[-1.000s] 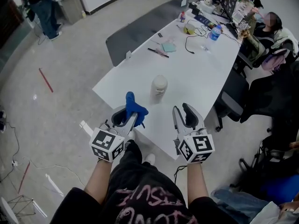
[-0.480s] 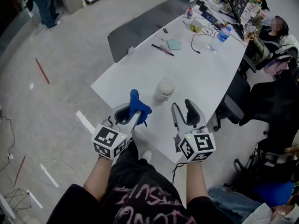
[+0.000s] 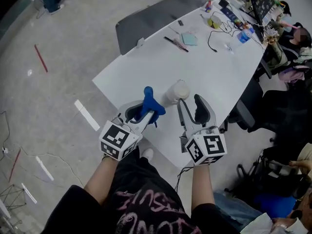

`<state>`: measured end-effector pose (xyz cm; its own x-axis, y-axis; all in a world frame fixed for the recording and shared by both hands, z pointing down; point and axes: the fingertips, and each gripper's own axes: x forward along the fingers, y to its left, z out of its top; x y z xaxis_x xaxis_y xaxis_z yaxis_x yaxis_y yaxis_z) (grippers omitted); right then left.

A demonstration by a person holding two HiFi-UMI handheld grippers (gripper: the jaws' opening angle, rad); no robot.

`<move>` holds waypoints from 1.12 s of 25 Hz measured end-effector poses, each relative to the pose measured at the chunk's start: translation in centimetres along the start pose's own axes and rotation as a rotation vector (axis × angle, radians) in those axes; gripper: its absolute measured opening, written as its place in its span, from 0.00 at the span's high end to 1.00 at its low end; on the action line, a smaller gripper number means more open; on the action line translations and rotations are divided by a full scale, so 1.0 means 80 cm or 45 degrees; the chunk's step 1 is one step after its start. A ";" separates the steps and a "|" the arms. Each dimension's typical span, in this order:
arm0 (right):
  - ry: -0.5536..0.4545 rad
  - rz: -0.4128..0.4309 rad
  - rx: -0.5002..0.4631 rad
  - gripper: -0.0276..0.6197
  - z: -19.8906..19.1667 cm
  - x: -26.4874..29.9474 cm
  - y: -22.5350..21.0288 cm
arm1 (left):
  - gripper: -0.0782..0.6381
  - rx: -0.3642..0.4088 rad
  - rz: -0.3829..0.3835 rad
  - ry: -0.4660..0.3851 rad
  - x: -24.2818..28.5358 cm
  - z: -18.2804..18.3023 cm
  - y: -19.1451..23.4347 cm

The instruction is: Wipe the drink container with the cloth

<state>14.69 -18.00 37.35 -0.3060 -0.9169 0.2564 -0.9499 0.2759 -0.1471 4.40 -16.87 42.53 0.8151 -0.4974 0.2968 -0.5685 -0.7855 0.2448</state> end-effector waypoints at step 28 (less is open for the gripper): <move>0.030 0.066 -0.021 0.57 -0.002 0.032 0.015 | 0.76 0.121 -0.235 -0.001 0.056 0.017 -0.013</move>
<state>12.72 -19.99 38.01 -0.3558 -0.8944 0.2710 -0.9337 0.3274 -0.1452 8.81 -18.77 42.32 0.9046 -0.3423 0.2542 -0.3966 -0.8943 0.2071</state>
